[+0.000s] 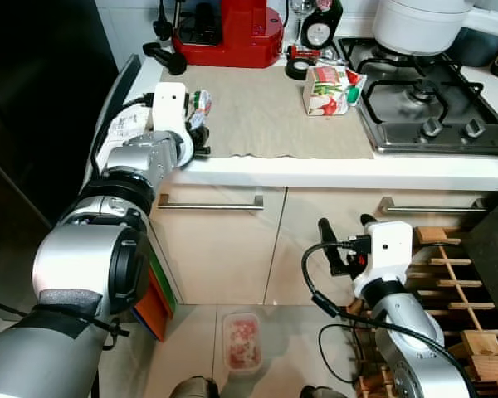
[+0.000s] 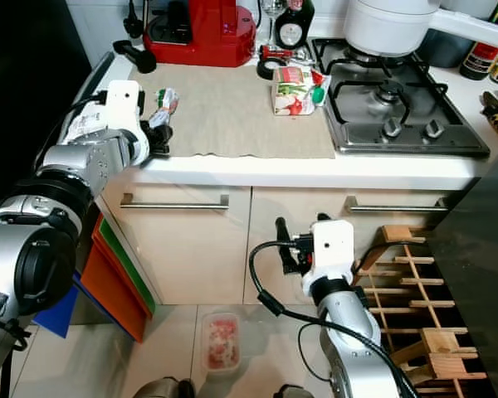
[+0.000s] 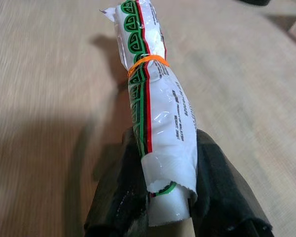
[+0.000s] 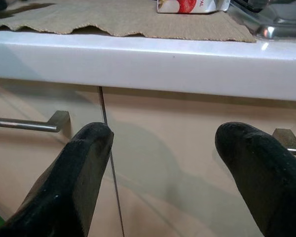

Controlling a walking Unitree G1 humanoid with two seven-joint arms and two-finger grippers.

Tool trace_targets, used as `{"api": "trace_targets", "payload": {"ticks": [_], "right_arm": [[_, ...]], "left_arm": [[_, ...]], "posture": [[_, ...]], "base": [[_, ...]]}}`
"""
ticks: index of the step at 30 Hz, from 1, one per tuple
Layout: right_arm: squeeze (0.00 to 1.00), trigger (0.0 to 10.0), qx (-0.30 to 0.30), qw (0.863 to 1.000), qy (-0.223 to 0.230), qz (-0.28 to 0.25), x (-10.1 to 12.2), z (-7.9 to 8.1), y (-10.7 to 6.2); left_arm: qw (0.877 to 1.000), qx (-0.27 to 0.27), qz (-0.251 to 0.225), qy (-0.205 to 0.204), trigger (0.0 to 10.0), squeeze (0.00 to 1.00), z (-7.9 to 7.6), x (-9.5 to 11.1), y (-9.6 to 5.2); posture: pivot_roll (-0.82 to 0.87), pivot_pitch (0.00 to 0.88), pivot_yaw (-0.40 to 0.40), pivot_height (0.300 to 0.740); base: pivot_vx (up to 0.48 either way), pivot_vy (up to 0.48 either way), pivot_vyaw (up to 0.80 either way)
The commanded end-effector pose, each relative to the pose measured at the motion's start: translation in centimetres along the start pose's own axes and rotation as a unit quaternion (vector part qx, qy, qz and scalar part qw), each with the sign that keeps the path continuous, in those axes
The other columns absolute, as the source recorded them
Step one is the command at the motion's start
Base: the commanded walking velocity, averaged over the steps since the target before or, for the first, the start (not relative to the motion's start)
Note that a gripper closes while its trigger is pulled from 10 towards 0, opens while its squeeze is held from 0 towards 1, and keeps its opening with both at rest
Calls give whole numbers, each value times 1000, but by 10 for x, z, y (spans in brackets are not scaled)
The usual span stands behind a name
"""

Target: Restocking fridge

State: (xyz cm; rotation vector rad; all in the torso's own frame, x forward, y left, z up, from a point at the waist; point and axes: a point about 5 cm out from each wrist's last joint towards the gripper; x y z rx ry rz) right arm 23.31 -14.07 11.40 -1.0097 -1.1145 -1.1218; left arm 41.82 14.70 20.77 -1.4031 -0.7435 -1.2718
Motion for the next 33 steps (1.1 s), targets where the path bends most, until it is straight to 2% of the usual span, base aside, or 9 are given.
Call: {"api": "trace_targets", "payload": {"ticks": [1, 3, 6, 7, 15, 16, 19, 23, 33], "right_arm": [[282, 10000, -5, 1000, 1, 5, -2, -4, 2], [282, 10000, -4, 1000, 0, 5, -2, -4, 3], [282, 10000, -4, 1000, 0, 5, -3, -5, 5], [278, 10000, -3, 1000, -1, 3, -3, -5, 7], [282, 10000, 0, 1000, -4, -5, -1, -5, 15], [278, 10000, -4, 1000, -6, -15, 2, -7, 18], [282, 10000, -16, 999, -18, -35, 7, -11, 21], [282, 10000, -23, 998, -27, -48, 11, -14, 23], [282, 10000, -23, 998, -27, -48, 11, -14, 23]], "left_arm": [[999, -6, -44, 31, 0, 0, 1, 15, -2], [996, -14, -78, 41, 0, 0, -1, 25, -4], [995, -19, -89, 36, 0, 0, -2, 28, -5], [992, -10, -115, 51, 0, 0, -1, 34, -9], [979, 5, -192, 66, 0, 0, 2, 44, -24], [970, -12, -238, 50, 0, 0, -1, 47, -39], [954, 11, -292, 65, 0, 0, -2, 47, -64], [945, 21, -315, 82, 0, 0, -9, 43, -78], [945, 21, -315, 82, 0, 0, -9, 43, -78]], "posture": [[-52, 32, 2, 740], [-47, 22, 1, 740], [-42, 13, 0, 740], [-37, 1, 0, 740], [-25, 0, -2, 740], [-19, 0, -8, 740], [-7, 0, -14, 740], [2, 0, -18, 740], [2, 0, -18, 740]], "base": [[0, 0, 0], [0, 0, 0], [0, 0, 0], [0, 0, 0], [0, 0, 0], [0, 0, 0], [0, 0, 0], [0, 0, 0], [0, 0, 0]]}}
Point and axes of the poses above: a point about 5 cm out from each wrist's last joint towards the gripper, its own y axis pointing out of the wrist towards the gripper, its own x axis along the axis of the wrist's last joint, z = x × y, and after that the axes turned 11 degrees about y, right-handed
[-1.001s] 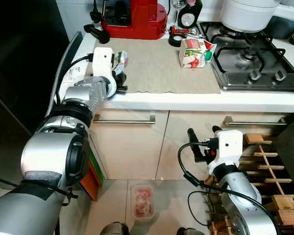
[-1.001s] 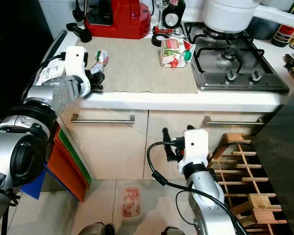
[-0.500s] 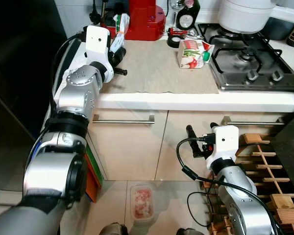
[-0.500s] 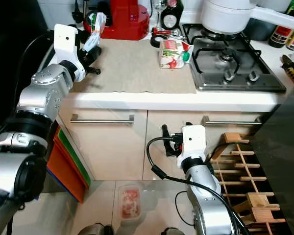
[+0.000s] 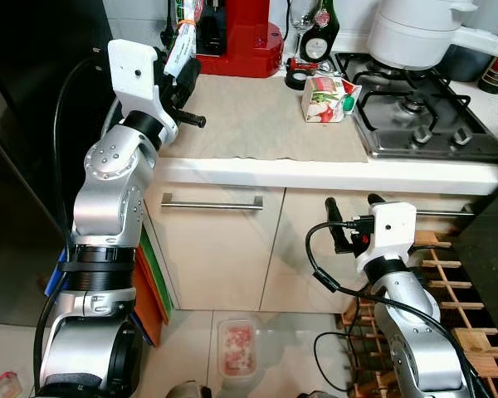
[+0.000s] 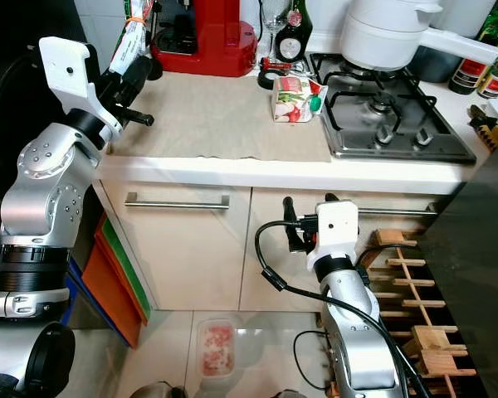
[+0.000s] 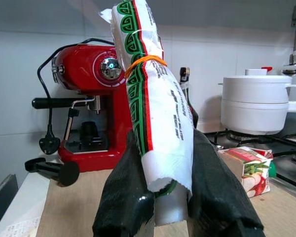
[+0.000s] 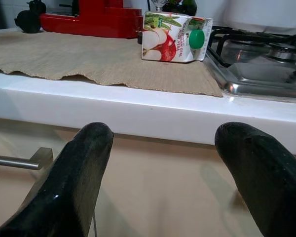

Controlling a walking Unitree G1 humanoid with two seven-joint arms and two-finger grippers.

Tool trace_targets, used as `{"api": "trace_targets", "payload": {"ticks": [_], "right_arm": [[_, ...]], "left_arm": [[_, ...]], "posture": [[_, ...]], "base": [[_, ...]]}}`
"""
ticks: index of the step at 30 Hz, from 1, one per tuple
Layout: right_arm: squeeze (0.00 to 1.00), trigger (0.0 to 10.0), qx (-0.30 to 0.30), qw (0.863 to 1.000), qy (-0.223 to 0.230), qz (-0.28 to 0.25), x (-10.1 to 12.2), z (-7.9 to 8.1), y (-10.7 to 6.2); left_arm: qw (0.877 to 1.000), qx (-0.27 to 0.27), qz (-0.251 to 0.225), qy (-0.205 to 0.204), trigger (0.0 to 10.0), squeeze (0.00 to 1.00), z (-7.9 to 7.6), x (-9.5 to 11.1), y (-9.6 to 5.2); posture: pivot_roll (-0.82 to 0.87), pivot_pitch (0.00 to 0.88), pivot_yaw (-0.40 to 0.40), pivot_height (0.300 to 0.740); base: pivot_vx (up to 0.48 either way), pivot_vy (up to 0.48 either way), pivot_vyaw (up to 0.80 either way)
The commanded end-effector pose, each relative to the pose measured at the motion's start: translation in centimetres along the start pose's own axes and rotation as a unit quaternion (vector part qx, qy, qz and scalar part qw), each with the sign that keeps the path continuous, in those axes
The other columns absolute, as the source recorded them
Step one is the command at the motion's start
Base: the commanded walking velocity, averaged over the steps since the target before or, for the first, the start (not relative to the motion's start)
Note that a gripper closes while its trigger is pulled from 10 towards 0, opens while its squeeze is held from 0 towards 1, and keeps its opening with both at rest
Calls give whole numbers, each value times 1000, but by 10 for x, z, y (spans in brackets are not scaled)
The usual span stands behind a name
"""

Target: Restocking fridge

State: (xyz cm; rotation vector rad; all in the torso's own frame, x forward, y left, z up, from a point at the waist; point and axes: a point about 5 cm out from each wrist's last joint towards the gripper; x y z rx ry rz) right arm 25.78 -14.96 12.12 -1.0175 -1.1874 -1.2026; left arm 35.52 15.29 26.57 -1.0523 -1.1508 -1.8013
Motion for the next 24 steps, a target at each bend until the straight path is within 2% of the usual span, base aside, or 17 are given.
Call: {"api": "trace_targets", "payload": {"ticks": [1, 18, 19, 20, 21, 22, 23, 24], "right_arm": [[282, 10000, -6, 1000, -8, -2, 0, -3, 0], [282, 10000, -6, 1000, -8, -2, 0, -3, 0], [282, 10000, -8, 1000, -11, -9, 1, -3, 2], [275, 10000, -10, 999, -22, -28, 5, -3, 5], [275, 10000, -10, 999, -22, -28, 5, -3, 5], [275, 10000, -12, 999, -29, -45, 7, -2, 8], [275, 10000, -12, 999, -29, -45, 7, -2, 8], [271, 10000, -17, 999, -22, -38, 4, -5, 9]], "left_arm": [[1000, -3, -8, 8, 0, 0, -2, 5, 1], [1000, -3, -8, 8, 0, 0, -2, 5, 1], [1000, -3, -12, 16, 0, 0, -7, 9, -9], [998, 27, 56, 15, 0, 0, -21, -32, -41], [998, 27, 56, 15, 0, 0, -21, -32, -41], [988, 66, 139, 10, 0, 0, -39, -76, -85], [988, 66, 139, 10, 0, 0, -39, -76, -85], [987, 73, 145, 4, 0, 0, -44, -83, -93]], "posture": [[2, 0, -18, 740], [2, 0, -18, 740], [7, 0, -18, 740], [16, 0, -29, 740], [16, 0, -29, 740], [14, 0, -29, 740], [14, 0, -29, 740], [15, 0, -31, 740]], "base": [[0, 0, 0], [0, 0, 0], [0, 0, 0], [0, 0, 0], [0, 0, 0], [0, 0, 0], [0, 0, 0], [0, 0, 0]]}}
Point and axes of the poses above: a point about 5 cm out from each wrist's last joint towards the gripper, its own y axis pointing out of the wrist towards the gripper, its own x axis along the axis of the wrist's last joint, z = x × y, and after that the axes turned 11 degrees about y, right-handed
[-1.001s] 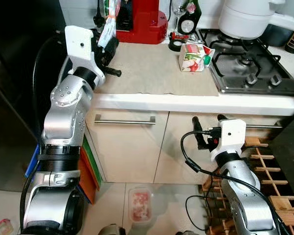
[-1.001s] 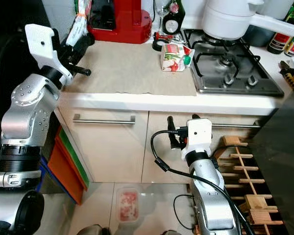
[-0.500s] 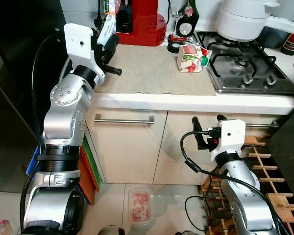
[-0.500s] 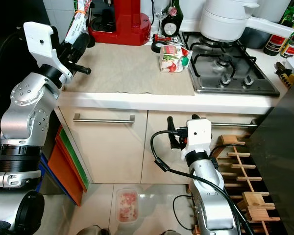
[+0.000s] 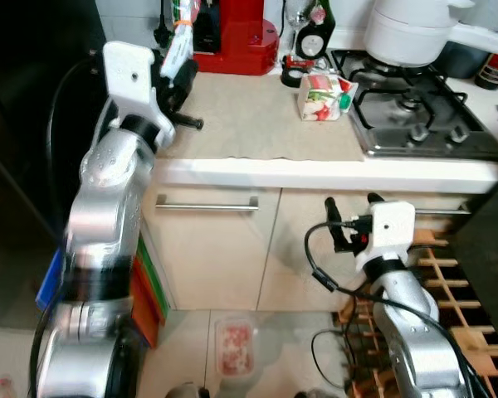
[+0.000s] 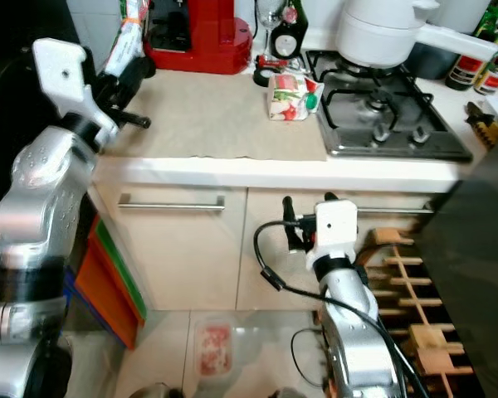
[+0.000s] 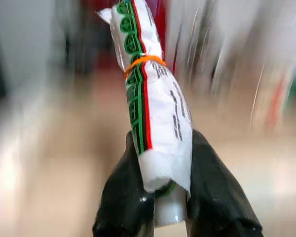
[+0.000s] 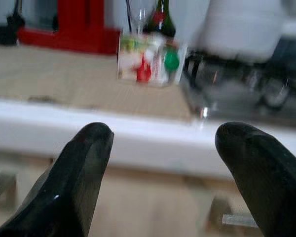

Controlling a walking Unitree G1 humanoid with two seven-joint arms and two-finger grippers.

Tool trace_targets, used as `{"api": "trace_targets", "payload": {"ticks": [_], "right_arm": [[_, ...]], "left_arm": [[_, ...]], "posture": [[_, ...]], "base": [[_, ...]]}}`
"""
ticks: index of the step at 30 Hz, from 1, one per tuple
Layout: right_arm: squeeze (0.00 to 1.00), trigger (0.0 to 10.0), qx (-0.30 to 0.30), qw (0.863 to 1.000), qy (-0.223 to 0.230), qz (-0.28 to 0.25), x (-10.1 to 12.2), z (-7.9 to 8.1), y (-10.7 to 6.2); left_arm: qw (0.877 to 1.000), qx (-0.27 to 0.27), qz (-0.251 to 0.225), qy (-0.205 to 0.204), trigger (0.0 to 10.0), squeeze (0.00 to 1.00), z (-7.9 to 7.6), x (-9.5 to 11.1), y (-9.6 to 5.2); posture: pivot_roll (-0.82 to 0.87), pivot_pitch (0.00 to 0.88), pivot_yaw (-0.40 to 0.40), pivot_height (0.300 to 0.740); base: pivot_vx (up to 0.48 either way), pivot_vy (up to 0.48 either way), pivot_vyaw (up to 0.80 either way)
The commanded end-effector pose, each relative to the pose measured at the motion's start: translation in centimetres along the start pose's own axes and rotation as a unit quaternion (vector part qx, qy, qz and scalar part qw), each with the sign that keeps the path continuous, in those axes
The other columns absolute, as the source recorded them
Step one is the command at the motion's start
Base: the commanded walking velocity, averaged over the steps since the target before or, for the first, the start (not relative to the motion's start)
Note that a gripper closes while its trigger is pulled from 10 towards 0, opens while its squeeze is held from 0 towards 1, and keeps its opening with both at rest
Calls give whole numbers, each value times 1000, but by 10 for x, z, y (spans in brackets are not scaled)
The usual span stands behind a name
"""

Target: Restocking fridge

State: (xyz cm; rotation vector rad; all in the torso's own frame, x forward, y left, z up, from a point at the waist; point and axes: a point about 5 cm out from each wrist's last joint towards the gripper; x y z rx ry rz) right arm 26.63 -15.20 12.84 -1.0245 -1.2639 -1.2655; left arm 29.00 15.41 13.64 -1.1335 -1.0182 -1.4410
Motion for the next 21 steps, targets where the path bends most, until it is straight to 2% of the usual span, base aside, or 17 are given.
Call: {"api": "trace_targets", "payload": {"ticks": [1, 11, 12, 21], "right_arm": [[271, 10000, -6, 1000, 0, 3, -3, -2, 1], [278, 10000, -12, 1000, 5, 10, -7, -6, 1], [275, 10000, -12, 1000, 6, 7, -8, -6, 1], [286, 10000, -40, 999, 3, 2, -11, -14, -6]], "left_arm": [[999, 17, -24, 17, 0, 0, 4, 11, 4], [999, 20, -31, 18, 0, 0, -5, 14, 0], [999, 26, -30, 24, 10000, 0, -6, 14, -3], [994, 16, -74, 74, 10000, 0, -9, 33, -1]], "posture": [[15, 0, -31, 740], [18, 0, -37, 740], [19, 0, -37, 740], [16, 0, -29, 740]], "base": [[0, 0, 0], [0, 0, 0], [0, 0, 0], [0, 0, 0]]}}
Point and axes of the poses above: a point about 5 cm out from each wrist's last joint towards the gripper, its own y axis pointing out of the wrist towards the gripper, its own x axis along the axis of the wrist's last joint, z = x × y, and after that the axes turned 11 degrees about y, right-handed
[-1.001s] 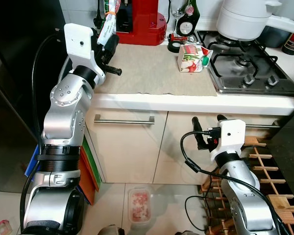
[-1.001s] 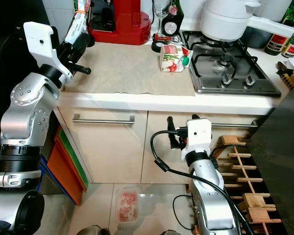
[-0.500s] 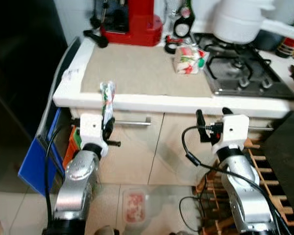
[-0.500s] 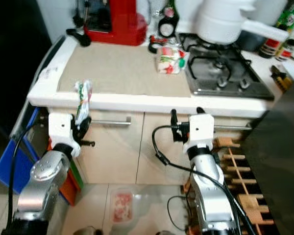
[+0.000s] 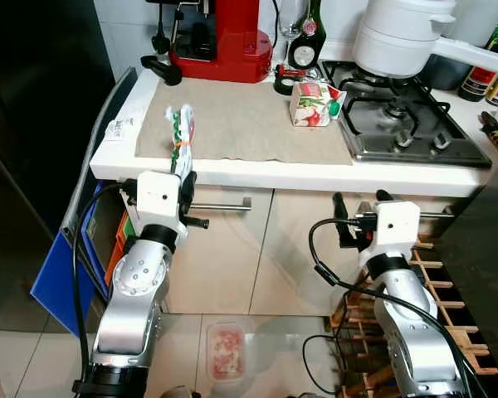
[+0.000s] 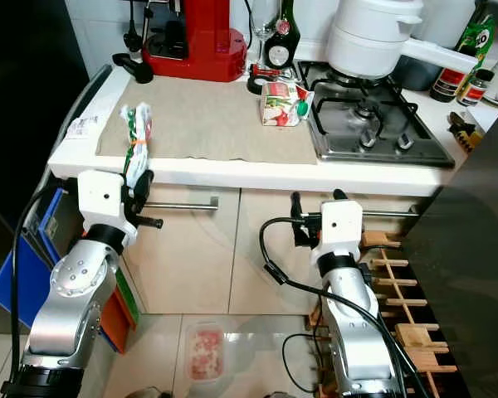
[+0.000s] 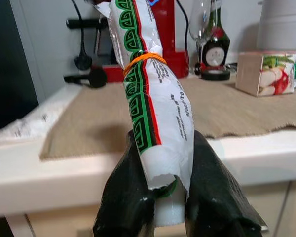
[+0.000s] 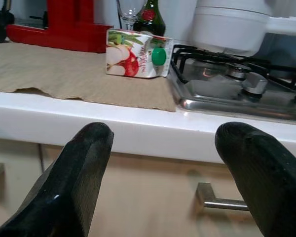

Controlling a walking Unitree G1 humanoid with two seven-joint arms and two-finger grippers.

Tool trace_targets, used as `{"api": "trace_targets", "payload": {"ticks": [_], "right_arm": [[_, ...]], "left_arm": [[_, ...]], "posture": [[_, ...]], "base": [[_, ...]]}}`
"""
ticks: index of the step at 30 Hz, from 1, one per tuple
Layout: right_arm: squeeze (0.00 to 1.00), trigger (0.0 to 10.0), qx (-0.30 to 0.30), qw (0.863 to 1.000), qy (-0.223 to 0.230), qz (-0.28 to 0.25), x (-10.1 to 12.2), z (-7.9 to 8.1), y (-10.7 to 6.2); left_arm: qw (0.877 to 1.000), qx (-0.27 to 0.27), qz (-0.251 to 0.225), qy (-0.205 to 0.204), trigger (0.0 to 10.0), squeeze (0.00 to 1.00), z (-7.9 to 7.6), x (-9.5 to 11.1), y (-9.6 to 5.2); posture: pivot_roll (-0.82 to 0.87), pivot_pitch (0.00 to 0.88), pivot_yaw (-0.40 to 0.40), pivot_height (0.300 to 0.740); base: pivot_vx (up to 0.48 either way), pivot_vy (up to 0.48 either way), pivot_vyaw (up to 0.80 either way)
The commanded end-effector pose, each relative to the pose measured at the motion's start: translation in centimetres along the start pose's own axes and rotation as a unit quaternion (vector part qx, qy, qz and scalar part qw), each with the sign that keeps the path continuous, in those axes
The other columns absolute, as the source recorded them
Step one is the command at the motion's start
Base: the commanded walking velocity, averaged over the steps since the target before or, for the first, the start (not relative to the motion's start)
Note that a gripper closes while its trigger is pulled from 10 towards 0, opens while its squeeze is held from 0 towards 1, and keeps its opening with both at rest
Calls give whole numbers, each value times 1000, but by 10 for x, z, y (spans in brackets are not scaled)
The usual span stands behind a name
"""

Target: Restocking fridge

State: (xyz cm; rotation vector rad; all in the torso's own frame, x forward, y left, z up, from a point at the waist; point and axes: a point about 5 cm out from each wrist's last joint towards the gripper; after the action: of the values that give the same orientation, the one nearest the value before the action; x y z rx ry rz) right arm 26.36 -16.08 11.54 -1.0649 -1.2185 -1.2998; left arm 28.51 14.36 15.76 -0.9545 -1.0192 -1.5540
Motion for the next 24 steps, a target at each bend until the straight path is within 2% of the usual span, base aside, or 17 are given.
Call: {"api": "trace_targets", "payload": {"ticks": [1, 5, 9, 10, 14, 19, 24], "right_arm": [[286, 10000, -16, 1000, -3, -8, 0, -5, -1], [282, 10000, -22, 1000, 3, -16, 1, -5, -1], [290, 10000, -40, 997, 45, -39, 9, -6, 2], [275, 10000, -46, 997, 57, -35, 7, -8, 3], [271, 10000, -72, 994, 78, -12, -3, -15, 2], [271, 10000, -59, 996, 61, -14, -2, -12, 4], [271, 10000, -43, 998, 55, -9, -3, -8, 5]], "left_arm": [[999, -1, -29, 13, 10000, 0, -1, 12, 2], [999, 0, -28, 21, 10000, 0, -2, 12, 1], [1000, 5, 8, 22, 10000, 0, -6, 0, -4], [999, 9, 27, 25, 10000, 0, -7, -5, -5], [999, 7, 36, 28, 10000, 0, -9, -9, -6], [999, 17, 47, 0, 10000, 0, -6, -14, -6], [998, 19, 51, -6, 10000, 0, -7, -14, -5]], "posture": [[16, 0, -27, 740], [20, 0, -26, 740], [32, 0, -27, 740], [35, 0, -28, 740], [40, 0, -26, 740], [48, 0, -31, 740], [50, 0, -32, 740]], "base": [[0, 0, 0], [0, 0, 0], [0, 0, 0], [0, 0, 0], [0, 0, 0], [0, 0, 0], [0, 0, 0]]}}
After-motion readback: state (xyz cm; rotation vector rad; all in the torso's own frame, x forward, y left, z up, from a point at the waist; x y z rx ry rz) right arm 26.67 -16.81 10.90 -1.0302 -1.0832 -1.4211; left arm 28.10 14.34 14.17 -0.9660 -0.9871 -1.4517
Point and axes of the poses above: a point about 5 cm out from each wrist's last joint towards the gripper, its own y axis pointing out of the wrist towards the gripper, its own x axis along the axis of the wrist's last joint, z = x × y, and after that the axes turned 11 degrees about y, right-handed
